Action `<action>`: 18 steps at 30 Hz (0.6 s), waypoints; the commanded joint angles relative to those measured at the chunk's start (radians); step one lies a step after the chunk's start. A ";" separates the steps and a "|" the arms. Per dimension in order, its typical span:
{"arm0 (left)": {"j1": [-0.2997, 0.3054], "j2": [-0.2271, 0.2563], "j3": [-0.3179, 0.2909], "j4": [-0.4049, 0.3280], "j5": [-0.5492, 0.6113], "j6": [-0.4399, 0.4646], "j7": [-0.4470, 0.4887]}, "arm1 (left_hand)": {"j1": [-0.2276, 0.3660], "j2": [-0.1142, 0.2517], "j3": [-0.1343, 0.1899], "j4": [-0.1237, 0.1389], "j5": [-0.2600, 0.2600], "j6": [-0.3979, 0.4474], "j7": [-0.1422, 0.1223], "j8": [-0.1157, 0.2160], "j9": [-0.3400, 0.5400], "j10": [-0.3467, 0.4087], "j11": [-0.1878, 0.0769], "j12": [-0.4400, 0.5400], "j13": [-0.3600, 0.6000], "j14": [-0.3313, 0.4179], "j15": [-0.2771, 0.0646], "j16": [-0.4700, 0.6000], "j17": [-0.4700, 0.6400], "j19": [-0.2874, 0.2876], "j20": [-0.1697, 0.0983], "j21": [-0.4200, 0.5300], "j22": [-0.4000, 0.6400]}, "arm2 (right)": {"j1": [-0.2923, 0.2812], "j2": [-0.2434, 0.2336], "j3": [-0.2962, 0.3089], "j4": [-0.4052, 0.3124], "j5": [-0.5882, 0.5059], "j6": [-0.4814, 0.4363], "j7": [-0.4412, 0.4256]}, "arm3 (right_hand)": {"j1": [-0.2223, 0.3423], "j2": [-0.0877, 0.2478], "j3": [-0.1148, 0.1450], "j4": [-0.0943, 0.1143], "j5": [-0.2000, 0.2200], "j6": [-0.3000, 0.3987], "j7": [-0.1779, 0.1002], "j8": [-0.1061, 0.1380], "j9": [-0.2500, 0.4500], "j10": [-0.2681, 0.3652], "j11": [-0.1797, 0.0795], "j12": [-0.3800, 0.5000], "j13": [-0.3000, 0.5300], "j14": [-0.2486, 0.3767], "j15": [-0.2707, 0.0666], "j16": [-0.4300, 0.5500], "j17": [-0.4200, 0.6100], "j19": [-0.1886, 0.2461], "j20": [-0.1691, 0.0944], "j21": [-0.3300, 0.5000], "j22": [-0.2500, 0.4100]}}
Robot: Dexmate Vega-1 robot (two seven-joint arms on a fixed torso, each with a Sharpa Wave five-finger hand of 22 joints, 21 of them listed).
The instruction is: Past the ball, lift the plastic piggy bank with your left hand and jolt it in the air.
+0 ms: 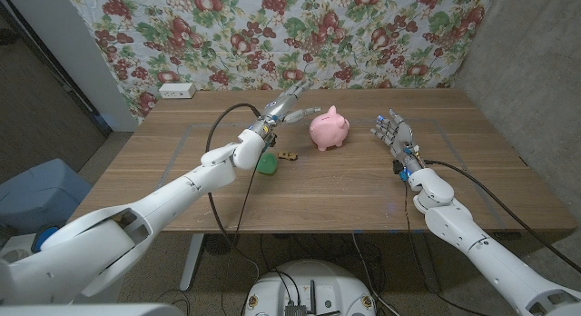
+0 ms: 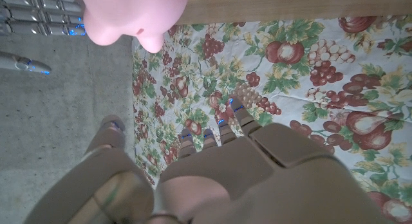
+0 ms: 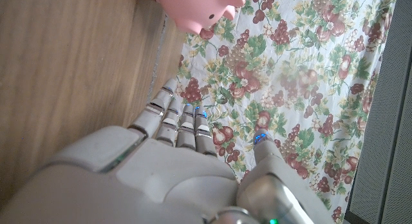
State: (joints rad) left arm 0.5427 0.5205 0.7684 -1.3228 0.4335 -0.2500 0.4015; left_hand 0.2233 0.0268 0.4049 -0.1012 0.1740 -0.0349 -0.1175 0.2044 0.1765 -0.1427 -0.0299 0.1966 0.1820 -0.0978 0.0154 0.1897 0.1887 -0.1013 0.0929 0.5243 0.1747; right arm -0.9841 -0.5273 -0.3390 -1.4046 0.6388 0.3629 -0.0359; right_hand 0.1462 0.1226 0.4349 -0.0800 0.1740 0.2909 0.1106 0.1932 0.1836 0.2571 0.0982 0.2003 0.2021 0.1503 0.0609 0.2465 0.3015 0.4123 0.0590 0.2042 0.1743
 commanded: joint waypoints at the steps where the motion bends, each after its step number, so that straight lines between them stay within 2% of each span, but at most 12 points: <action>1: 0.043 -0.039 -0.084 0.071 -0.244 -0.155 -0.035 | -0.025 0.007 0.001 0.013 0.005 0.011 0.004 0.002 -0.001 0.008 -0.001 0.007 0.001 0.007 -0.011 0.009 0.002 0.012 -0.001 -0.006 0.002 | 0.005 -0.006 -0.005 -0.010 -0.015 0.002 -0.001 | -0.008 0.016 -0.001 0.004 0.001 0.006 -0.009 0.001 0.003 0.003 0.003 0.004 0.003 0.005 0.002 -0.005 0.003 0.009 0.001 -0.002 0.002; 8: 0.075 -0.050 -0.133 0.058 -0.368 -0.162 -0.099 | -0.050 0.024 0.000 0.027 0.007 0.009 0.016 -0.004 -0.003 0.019 0.002 0.008 0.000 0.013 -0.011 0.010 0.001 0.022 -0.002 -0.008 0.002 | 0.011 -0.008 -0.006 -0.016 -0.028 0.010 -0.003 | -0.012 0.009 -0.005 0.003 0.000 0.005 -0.008 0.000 0.003 0.004 0.005 0.004 0.002 0.003 0.004 -0.006 0.003 0.008 0.003 -0.003 0.002; 10: 0.082 -0.047 -0.145 0.046 -0.410 -0.149 -0.135 | -0.066 0.057 0.009 0.040 0.011 0.014 0.027 -0.007 -0.004 0.029 0.006 0.009 -0.001 0.013 -0.009 0.009 0.000 0.023 -0.003 -0.014 0.002 | 0.013 -0.007 -0.007 -0.014 -0.029 0.014 0.000 | -0.014 0.007 -0.007 0.003 0.000 0.004 0.000 0.000 0.003 0.004 0.005 0.004 0.002 0.004 0.004 -0.006 0.002 0.008 0.003 -0.003 0.002; 11: 0.086 -0.047 -0.150 0.042 -0.431 -0.144 -0.152 | -0.074 0.074 0.015 0.045 0.012 0.015 0.029 -0.010 -0.005 0.031 0.008 0.007 -0.002 0.005 -0.015 0.005 -0.001 0.015 -0.013 -0.022 0.002 | 0.014 -0.007 -0.008 -0.013 -0.030 0.018 0.004 | -0.014 0.007 -0.007 0.003 0.000 0.005 0.004 0.001 0.003 0.004 0.004 0.004 0.002 0.004 0.003 -0.006 0.002 0.009 0.002 -0.003 0.002; 18: 0.107 -0.047 -0.180 0.040 -0.527 -0.144 -0.220 | -0.096 0.109 0.032 0.056 0.015 0.007 0.057 -0.021 -0.007 0.005 0.002 -0.008 -0.005 -0.042 -0.026 -0.010 -0.006 -0.008 -0.027 -0.046 0.001 | 0.015 -0.008 -0.009 -0.026 -0.046 0.031 -0.002 | -0.016 0.002 -0.010 0.002 -0.001 0.005 0.013 0.001 0.003 0.005 0.003 0.004 0.002 0.005 0.001 -0.007 0.001 0.009 0.002 -0.003 0.002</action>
State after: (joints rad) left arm 0.6132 0.4790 0.6448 -1.2757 0.0837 -0.3794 0.2900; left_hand 0.1321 0.1134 0.4295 -0.0527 0.1816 -0.0249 -0.0711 0.1867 0.1673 -0.1205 -0.0282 0.1923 0.1764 -0.1236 -0.0129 0.1810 0.1811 -0.1014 0.0712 0.4840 0.1747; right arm -0.9740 -0.5334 -0.3448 -1.4171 0.6135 0.3751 -0.0360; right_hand 0.1409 0.1278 0.4317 -0.0775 0.1740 0.2944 0.1216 0.1932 0.1836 0.2571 0.0982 0.2003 0.2022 0.1503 0.0609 0.2397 0.3017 0.4123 0.0590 0.2043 0.1742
